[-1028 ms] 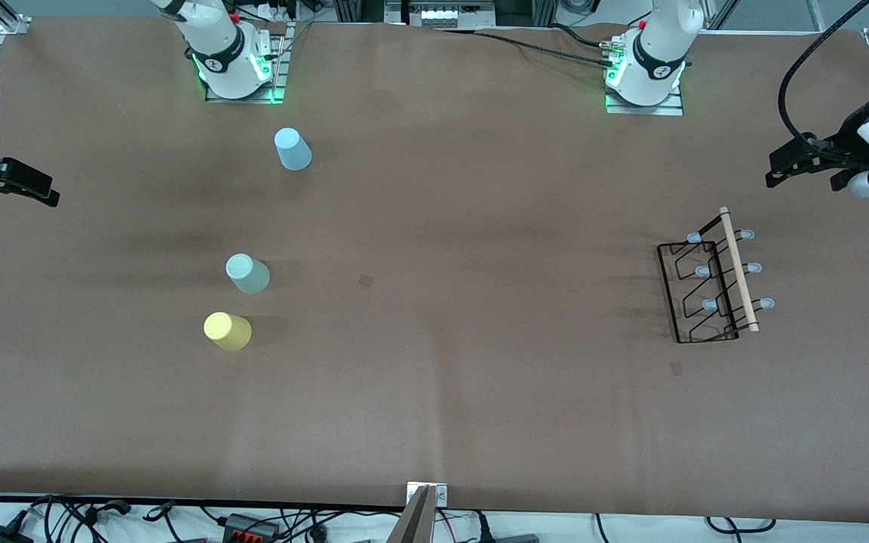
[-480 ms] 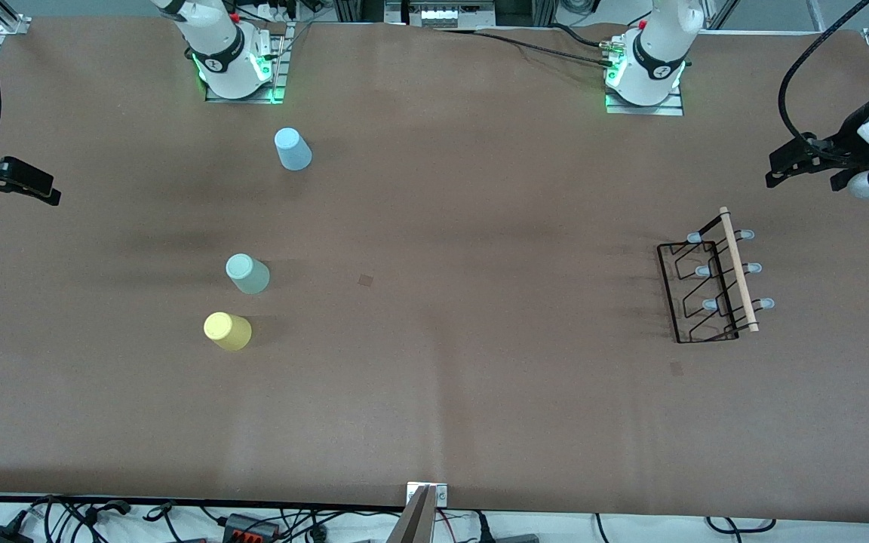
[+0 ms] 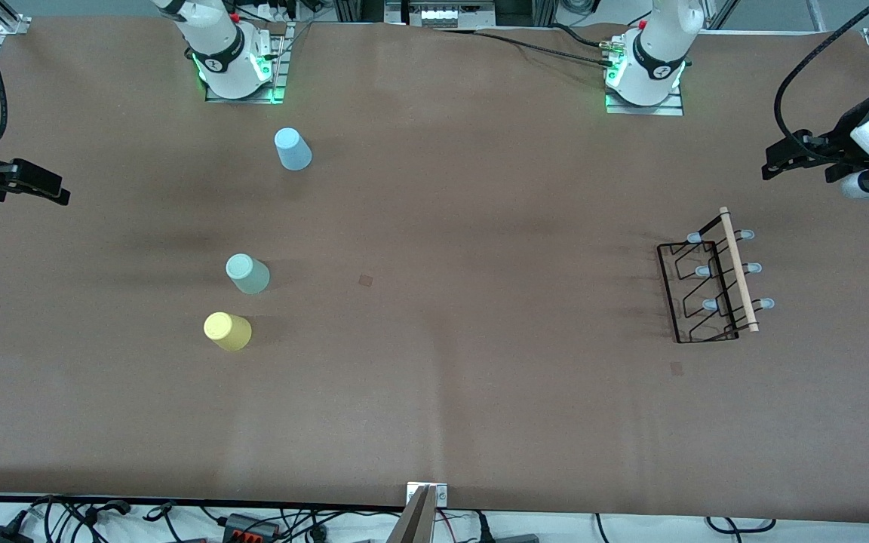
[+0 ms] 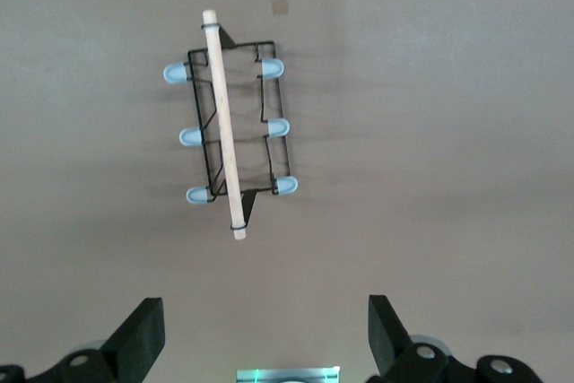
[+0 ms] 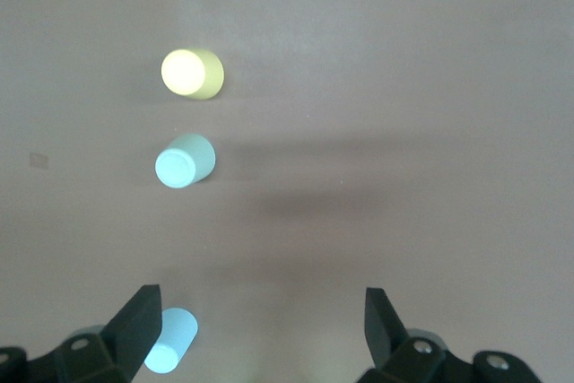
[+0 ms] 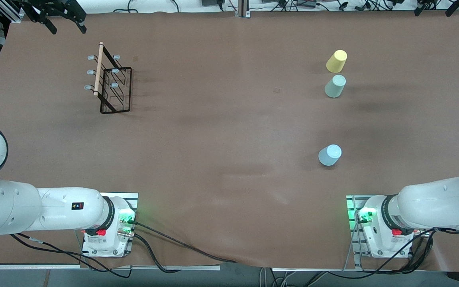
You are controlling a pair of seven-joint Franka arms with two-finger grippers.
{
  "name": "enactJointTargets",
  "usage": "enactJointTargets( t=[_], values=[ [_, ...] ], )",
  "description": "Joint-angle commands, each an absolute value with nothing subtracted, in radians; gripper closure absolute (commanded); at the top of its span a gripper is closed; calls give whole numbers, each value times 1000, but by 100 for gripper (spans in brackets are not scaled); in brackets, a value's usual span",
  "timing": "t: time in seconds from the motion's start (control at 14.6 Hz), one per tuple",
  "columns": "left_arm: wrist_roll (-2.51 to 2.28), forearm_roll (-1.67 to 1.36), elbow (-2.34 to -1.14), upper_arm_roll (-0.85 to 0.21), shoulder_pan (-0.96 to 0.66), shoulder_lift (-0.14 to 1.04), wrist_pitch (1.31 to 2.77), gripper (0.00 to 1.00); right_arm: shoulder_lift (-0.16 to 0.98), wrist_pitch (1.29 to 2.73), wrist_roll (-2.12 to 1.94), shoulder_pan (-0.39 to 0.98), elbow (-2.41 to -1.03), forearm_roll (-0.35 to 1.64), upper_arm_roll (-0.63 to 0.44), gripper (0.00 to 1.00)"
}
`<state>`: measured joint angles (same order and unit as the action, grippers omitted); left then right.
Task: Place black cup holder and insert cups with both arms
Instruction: 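Reach the cup with the right gripper while the left gripper reaches the rack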
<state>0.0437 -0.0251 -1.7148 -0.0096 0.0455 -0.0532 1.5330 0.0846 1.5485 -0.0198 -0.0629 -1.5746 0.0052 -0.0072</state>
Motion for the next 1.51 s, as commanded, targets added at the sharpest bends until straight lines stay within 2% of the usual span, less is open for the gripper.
enactJointTargets(
  t=[0.0,0.21,0.34,0.55,0.75,0.96,1.23,1.44],
  values=[
    [60,-29,-1692,-5,74,-5,1520,0,75,1583,-8,-55,-1679,37,-2,0],
    [63,-29,-1634,-5,80,64,1470,0,29,1877,-6,-37,-1944,81,-2,0],
    [63,-26,-1646,-5,80,87,1445,0,37,2023,-6,-2,-2052,81,11,0],
    [61,-23,-1663,-5,90,165,1556,0,72,2357,-6,72,-2219,80,20,0],
    [60,67,-1796,-11,91,169,1780,0,161,2440,17,107,-2226,80,31,0],
    [60,67,-1917,-12,101,163,1922,2,224,2520,38,135,-2237,81,31,0],
    [67,66,-2063,-12,106,161,2155,4,276,2559,60,146,-2238,81,31,0],
    [67,66,-2111,-14,106,163,2217,11,288,2556,63,152,-2241,81,31,0]
  ],
)
